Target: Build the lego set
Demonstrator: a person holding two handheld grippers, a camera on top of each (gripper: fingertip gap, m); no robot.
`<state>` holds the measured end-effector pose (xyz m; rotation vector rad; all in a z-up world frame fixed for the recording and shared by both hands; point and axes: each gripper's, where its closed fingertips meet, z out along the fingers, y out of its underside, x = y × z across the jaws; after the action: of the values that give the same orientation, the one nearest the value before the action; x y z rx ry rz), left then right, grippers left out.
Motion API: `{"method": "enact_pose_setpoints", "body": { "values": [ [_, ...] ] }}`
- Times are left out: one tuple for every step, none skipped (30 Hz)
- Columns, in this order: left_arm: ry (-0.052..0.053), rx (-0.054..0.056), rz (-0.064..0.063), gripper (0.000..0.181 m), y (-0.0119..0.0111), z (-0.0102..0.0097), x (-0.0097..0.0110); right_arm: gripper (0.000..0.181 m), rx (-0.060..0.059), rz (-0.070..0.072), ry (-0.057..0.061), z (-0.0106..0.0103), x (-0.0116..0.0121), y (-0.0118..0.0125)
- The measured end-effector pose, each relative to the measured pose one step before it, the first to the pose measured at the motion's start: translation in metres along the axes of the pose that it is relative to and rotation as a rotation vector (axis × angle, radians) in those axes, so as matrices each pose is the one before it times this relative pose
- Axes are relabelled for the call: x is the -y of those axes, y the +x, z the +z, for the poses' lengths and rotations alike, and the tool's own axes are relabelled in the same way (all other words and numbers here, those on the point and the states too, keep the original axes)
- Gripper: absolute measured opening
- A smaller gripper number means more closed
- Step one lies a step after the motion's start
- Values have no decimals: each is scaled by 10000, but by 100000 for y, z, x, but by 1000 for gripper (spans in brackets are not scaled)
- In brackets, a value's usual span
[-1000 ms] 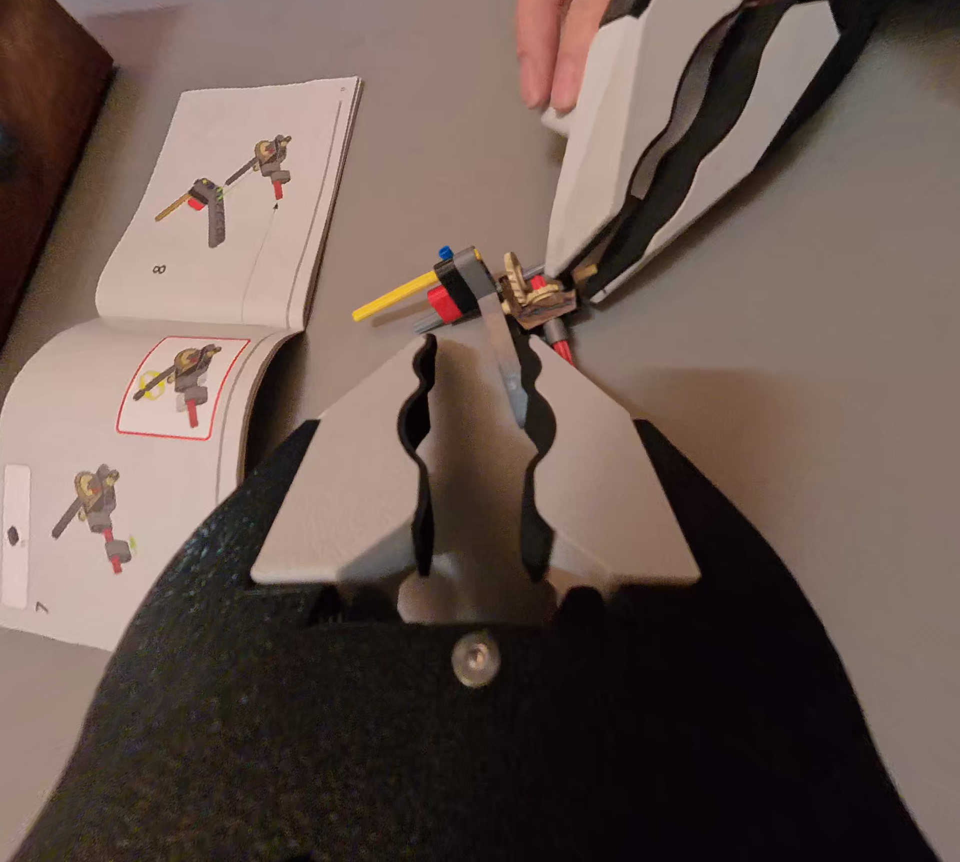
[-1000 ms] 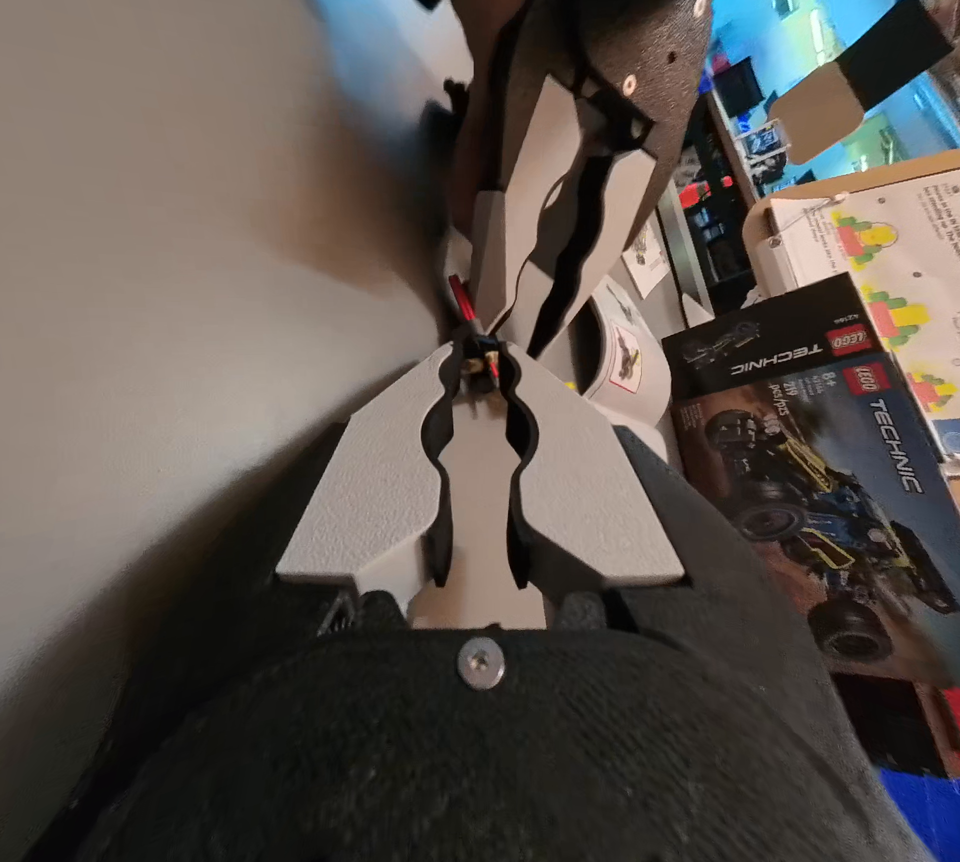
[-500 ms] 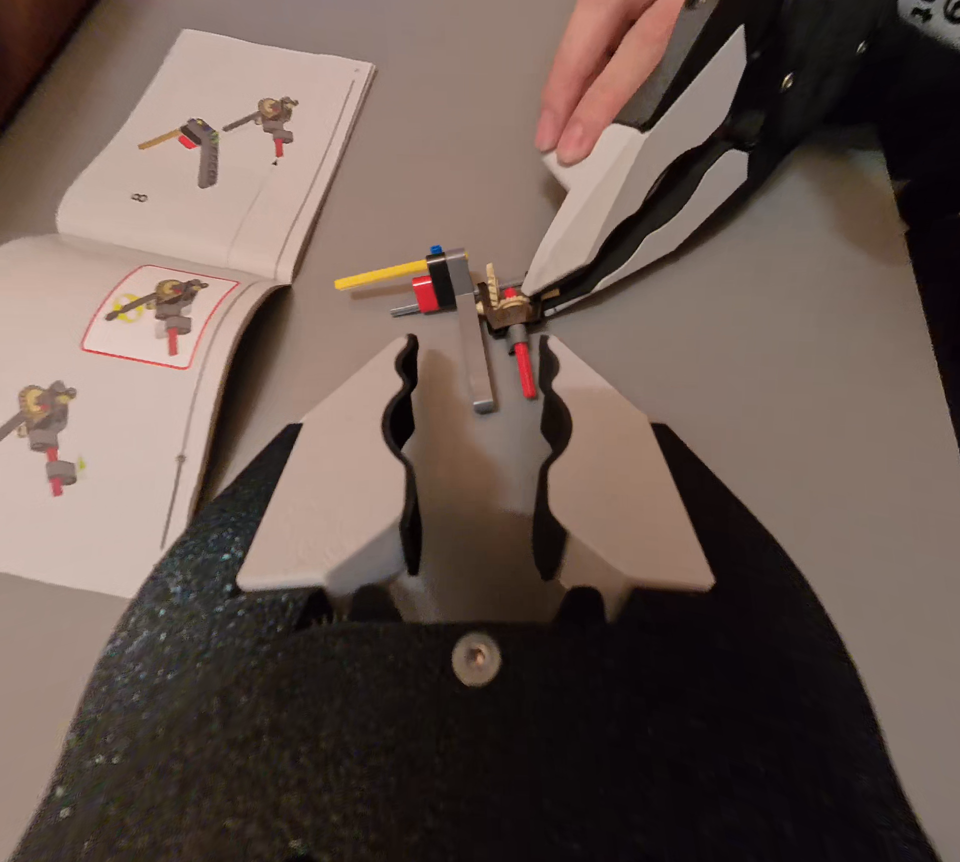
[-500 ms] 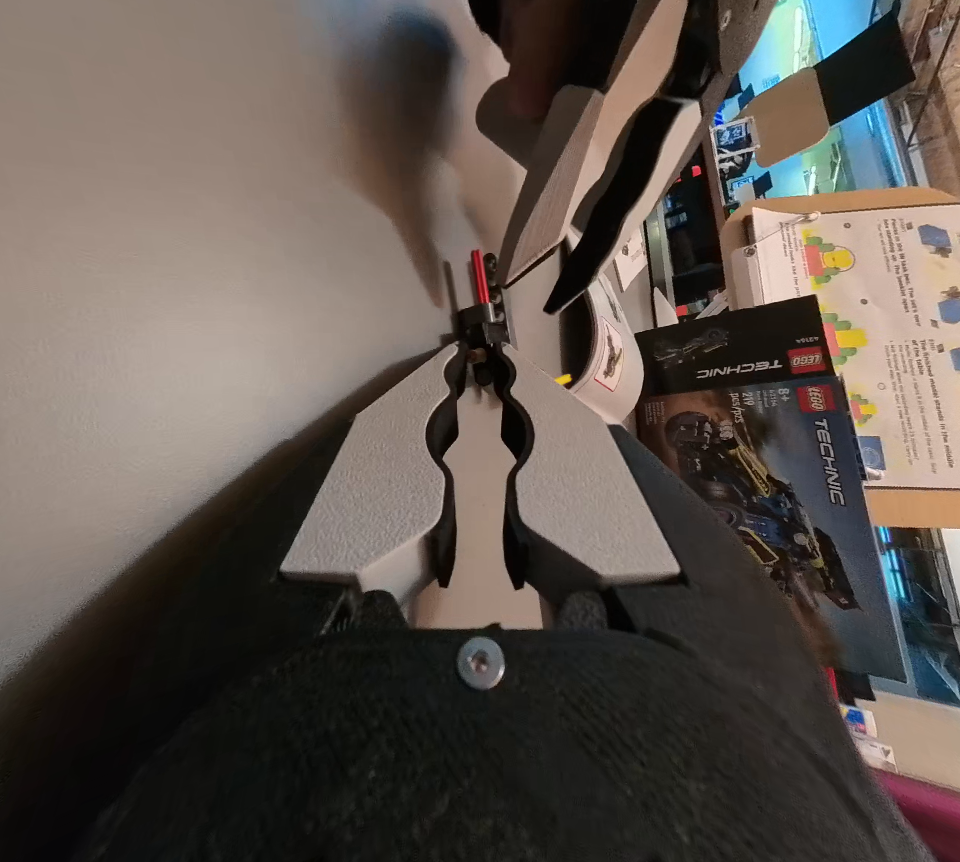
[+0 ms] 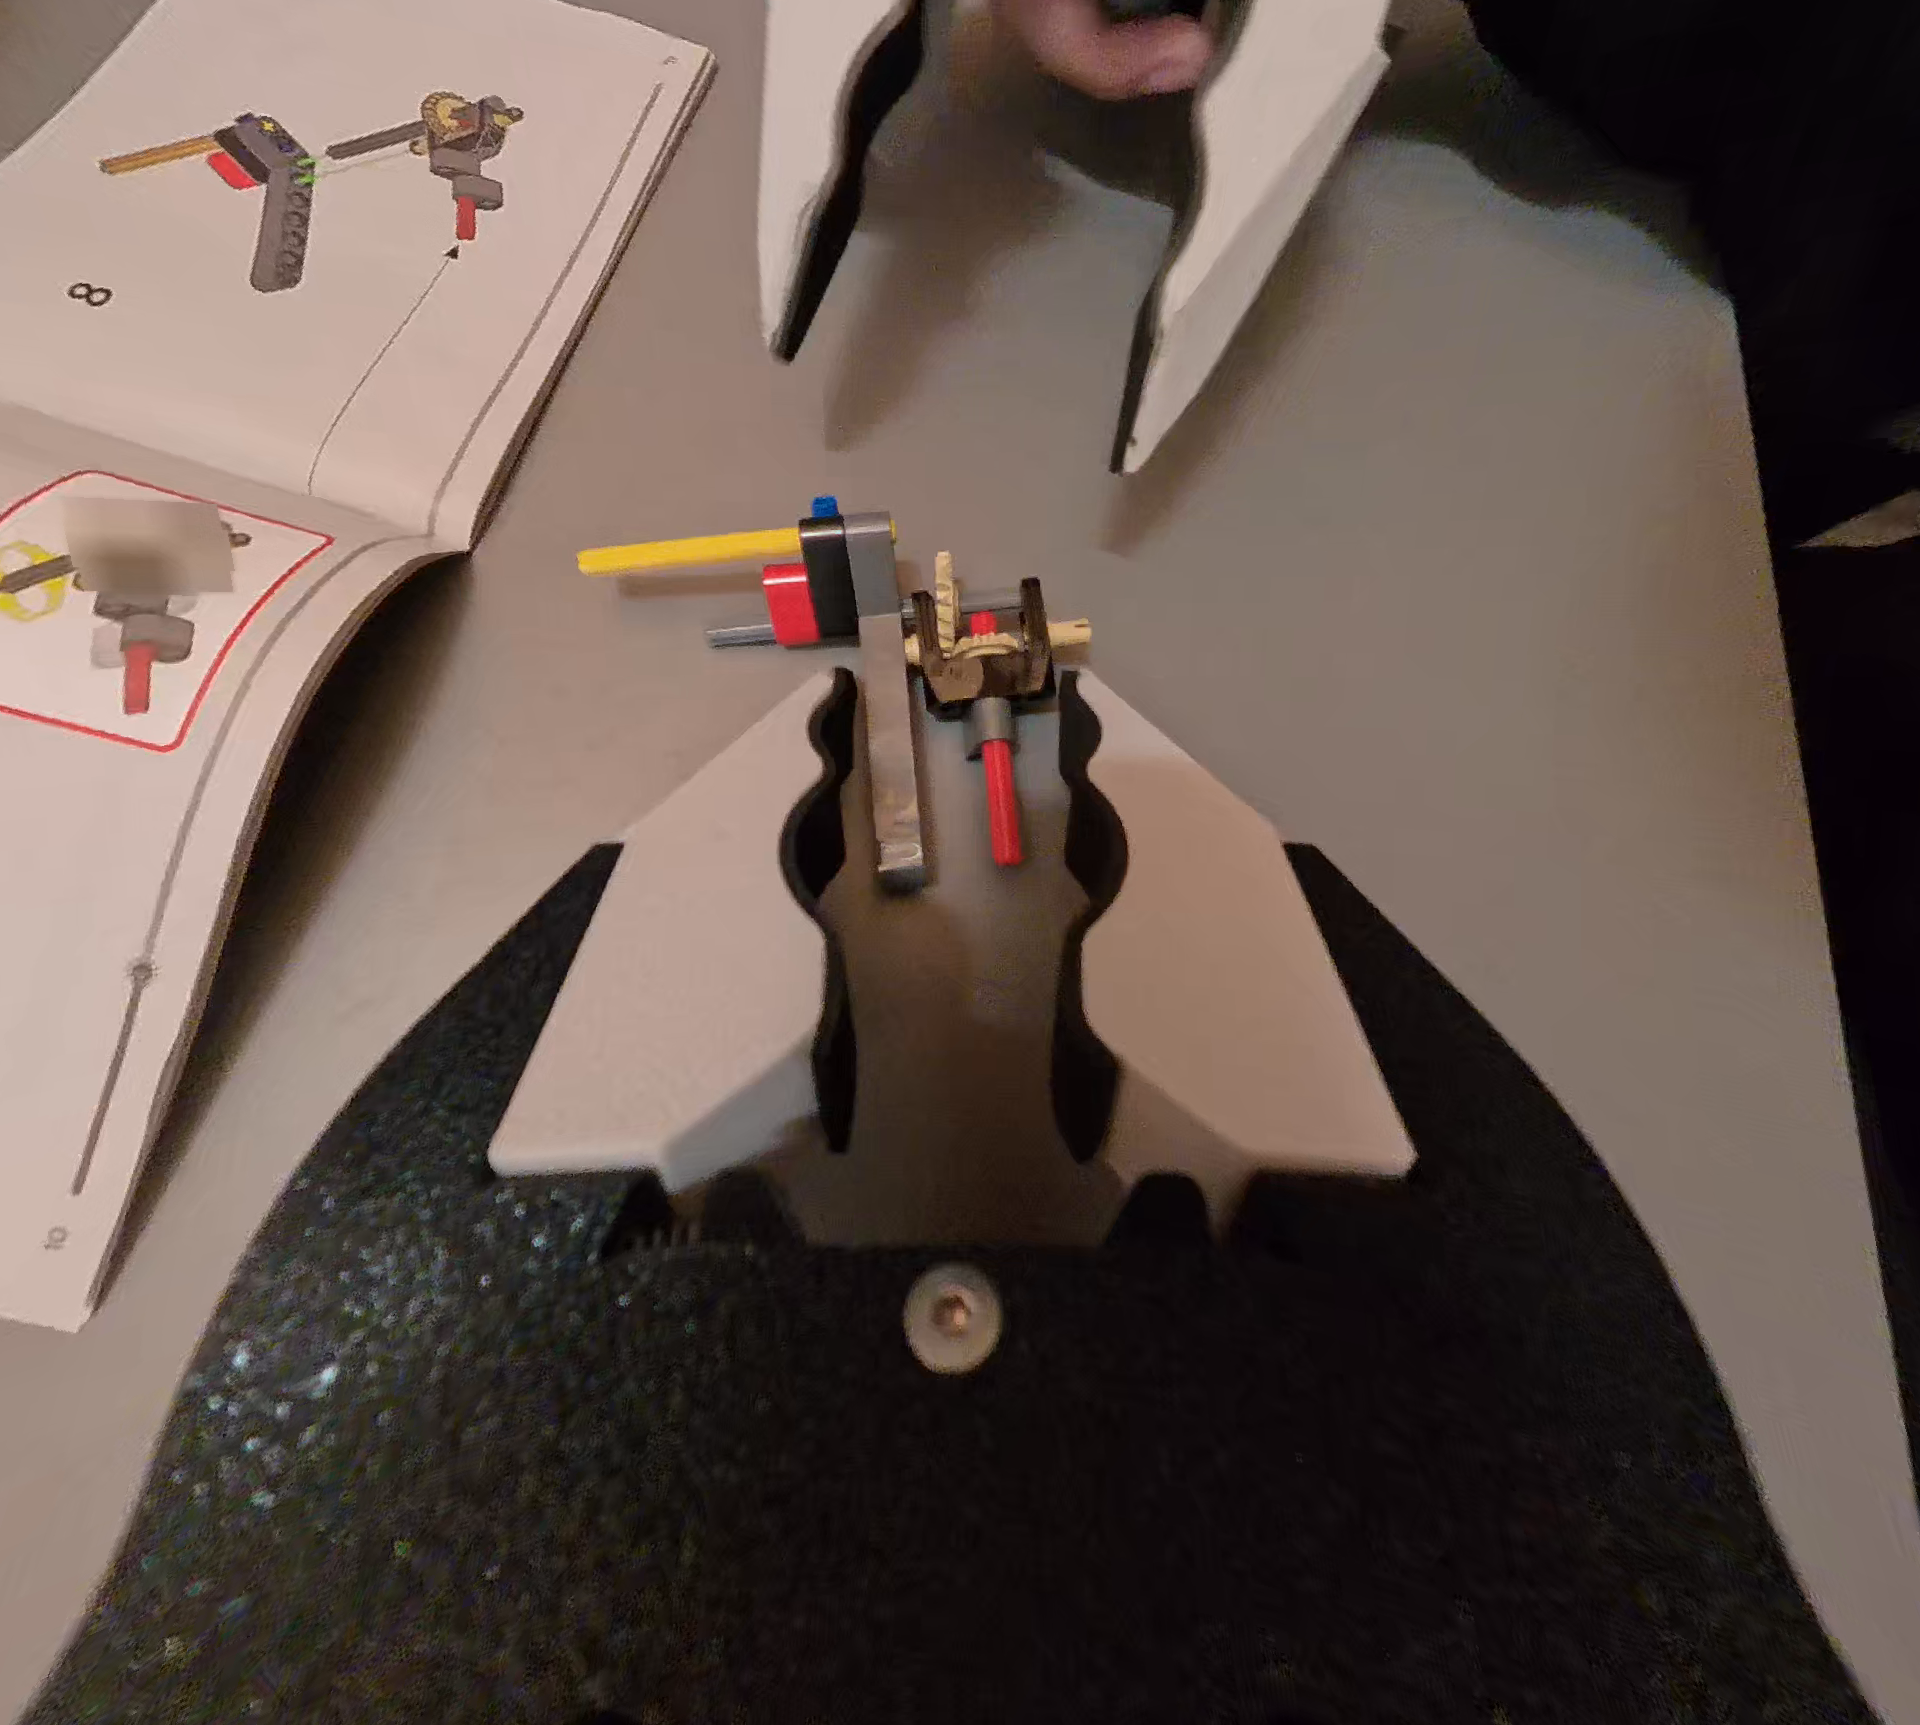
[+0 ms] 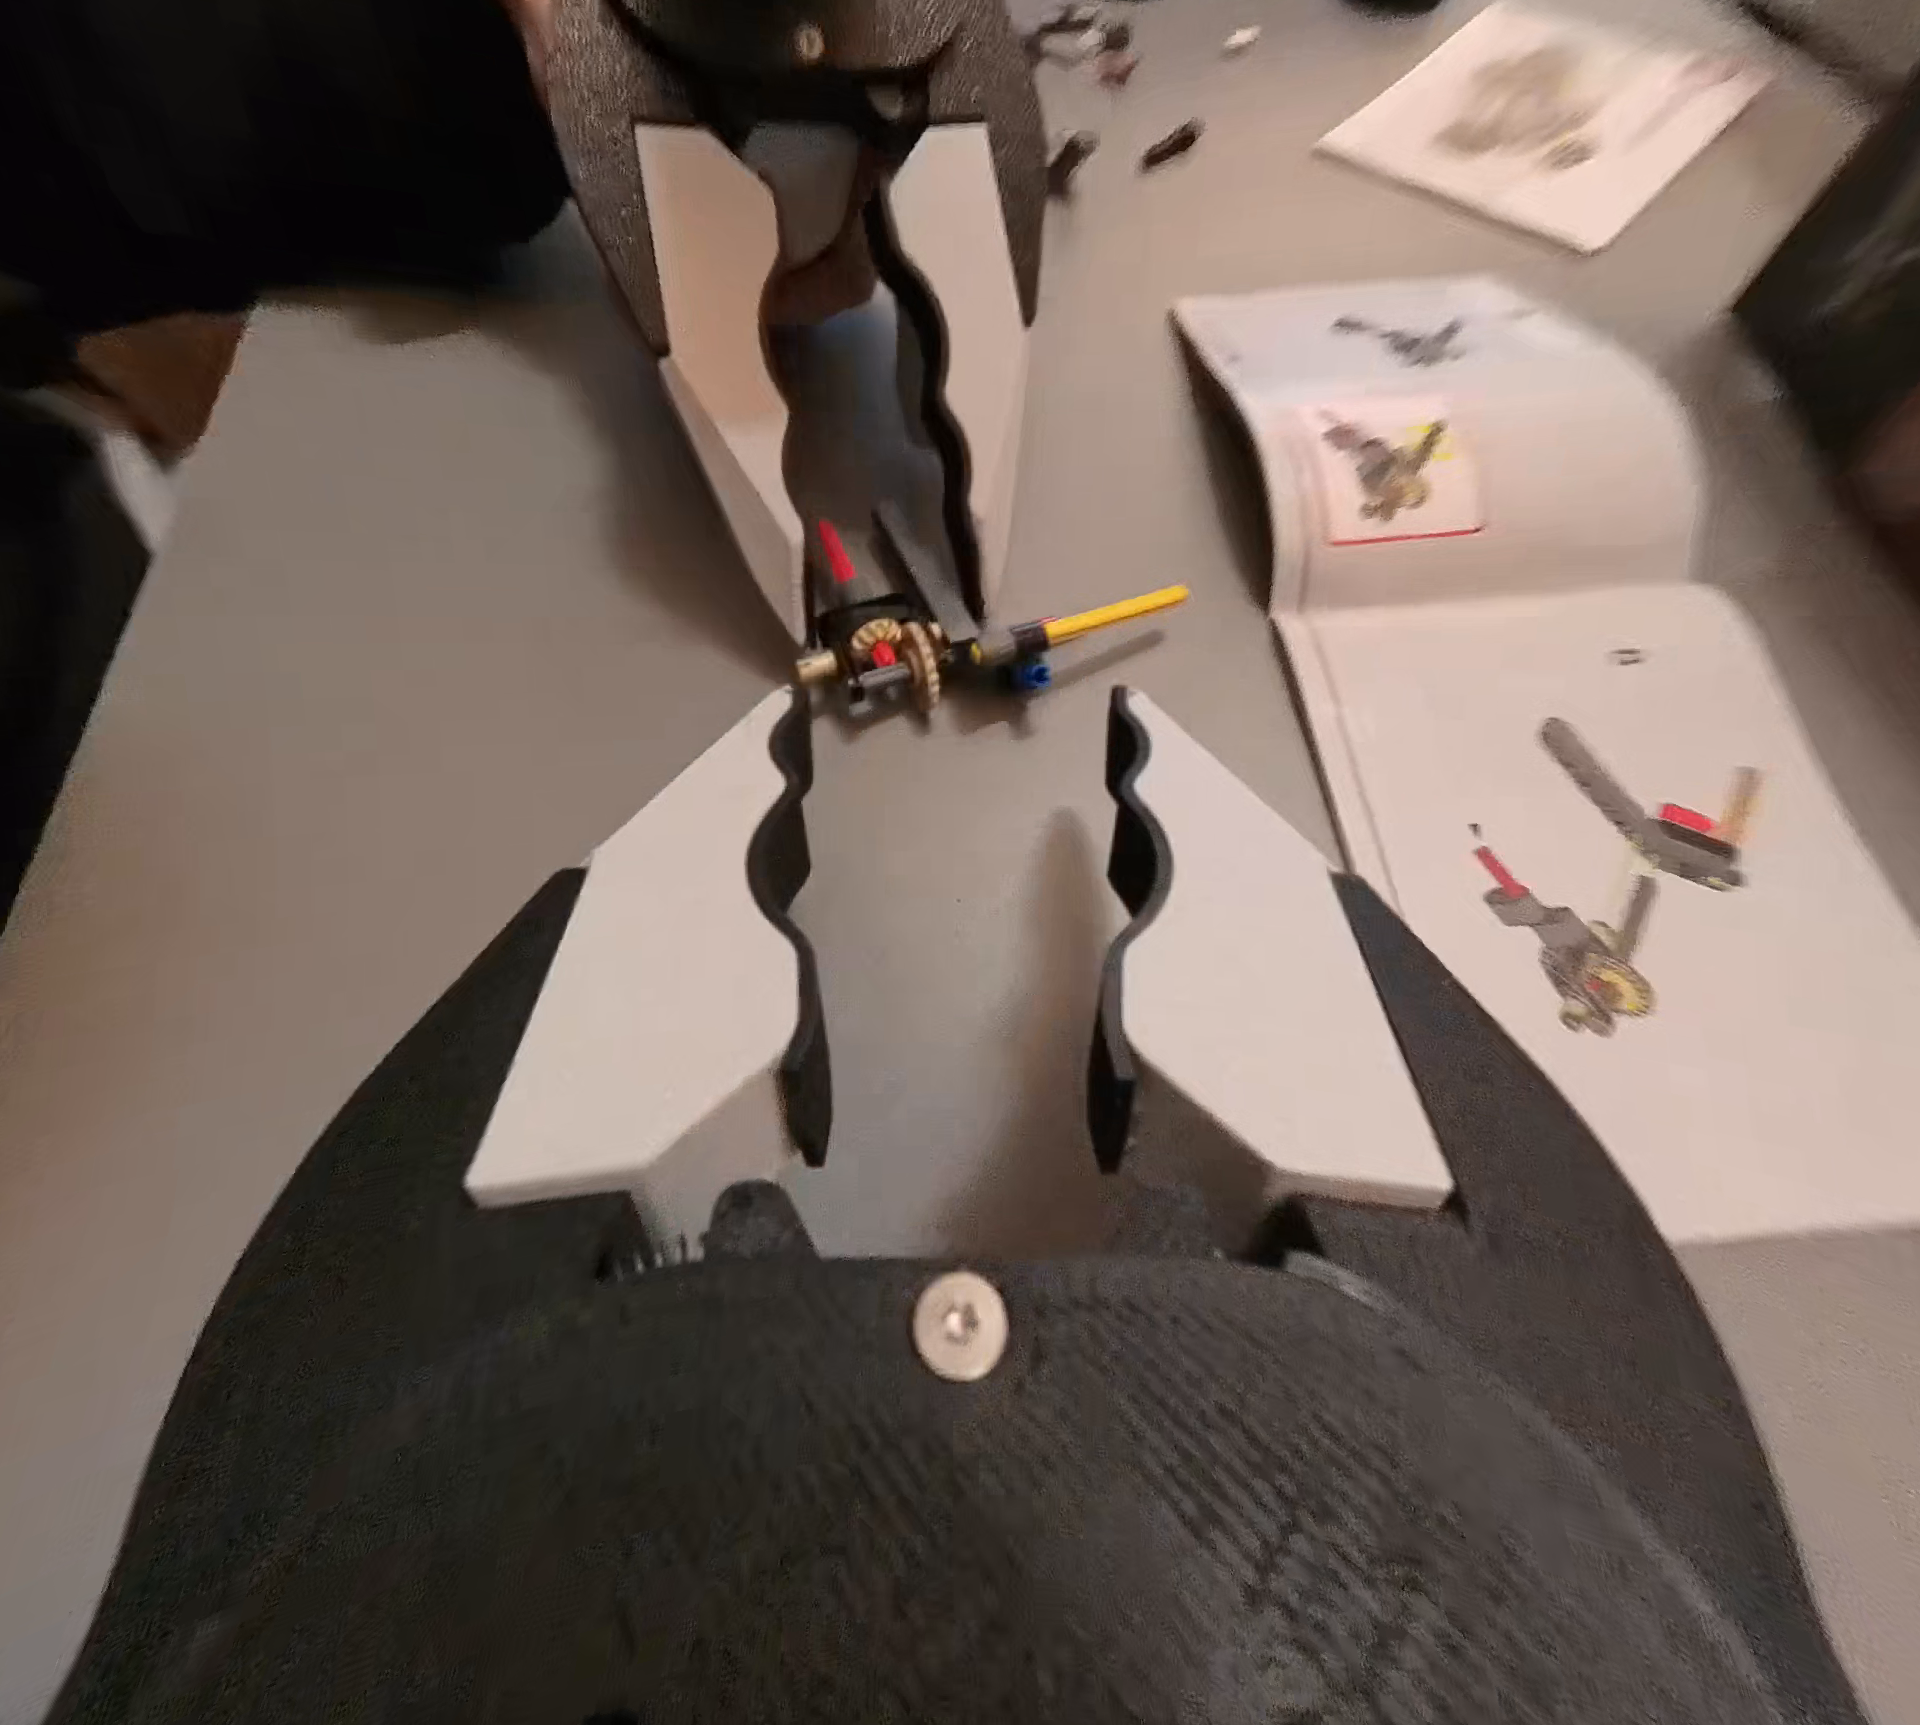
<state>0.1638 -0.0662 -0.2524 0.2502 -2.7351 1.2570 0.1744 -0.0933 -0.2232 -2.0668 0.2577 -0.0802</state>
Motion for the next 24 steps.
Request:
{"method": "enact_pose_setpoints", "body": {
  "values": [
    [-39,25,95,36,-29,64,-126,56,520,212,-263,357,-306,7],
    [-12,92,106,35,-101,50,-55,56,417,101,-221,388,-138,-50],
    [6,23,102,35,-27,35,-7,57,382,4,-340,418,-333,-185],
    [-3,-22,45,34,-2,26,-6,56,203,-60,-525,449,-632,34],
    [8,20,-13,34,-108,3,26,58,-17,-99,-485,449,-558,276],
    [9,27,-7,34,-112,-3,20,59,71,-177,-75,261,94,6],
    [0,-47,13,34,14,-10,-13,58,2,-131,74,80,250,117],
    [-2,-59,16,34,48,-11,-20,57,-29,20,-48,62,-15,275],
    [-4,-22,42,34,21,-9,-15,57,83,93,-80,61,-71,189],
    [-16,-50,112,34,92,-14,-31,56,66,2,36,-25,94,161],
    [-19,-65,150,34,125,-21,-47,61,-89,-55,-30,-17,-27,363],
    [-12,-22,118,34,57,-10,-38,67,64,-71,14,50,108,50],
    [-8,7,68,34,3,-2,-5,71,225,-68,85,146,289,-309],
    [-7,15,36,34,-6,4,-8,70,224,-77,72,183,291,-379],
    [-3,38,4,34,-55,5,2,69,136,-77,-55,225,67,-265],
    [-5,58,-20,34,-77,-11,-12,63,87,-127,-122,215,-71,-217],
    [-14,40,-12,34,-48,-3,-26,61,-217,-94,-66,140,-4,218],
    [-9,7,1,34,-2,-7,-28,57,-214,-112,-4,26,20,196],
    [3,-4,-10,34,-9,-14,-7,54,-162,-71,48,-52,58,122],
    [6,15,-33,34,-38,-13,-1,53,-146,-38,71,-70,83,126],
    [4,6,-31,34,-37,-6,5,53,-75,-8,21,3,41,49],
    [-3,-2,20,34,-2,-9,-12,53,-15,-3,-27,56,-4,13],
    [-13,20,95,34,5,2,-24,54,26,46,-51,101,-30,21],
    [-18,20,130,34,1,6,-25,55,76,100,-51,98,-20,13]
  ]
}}
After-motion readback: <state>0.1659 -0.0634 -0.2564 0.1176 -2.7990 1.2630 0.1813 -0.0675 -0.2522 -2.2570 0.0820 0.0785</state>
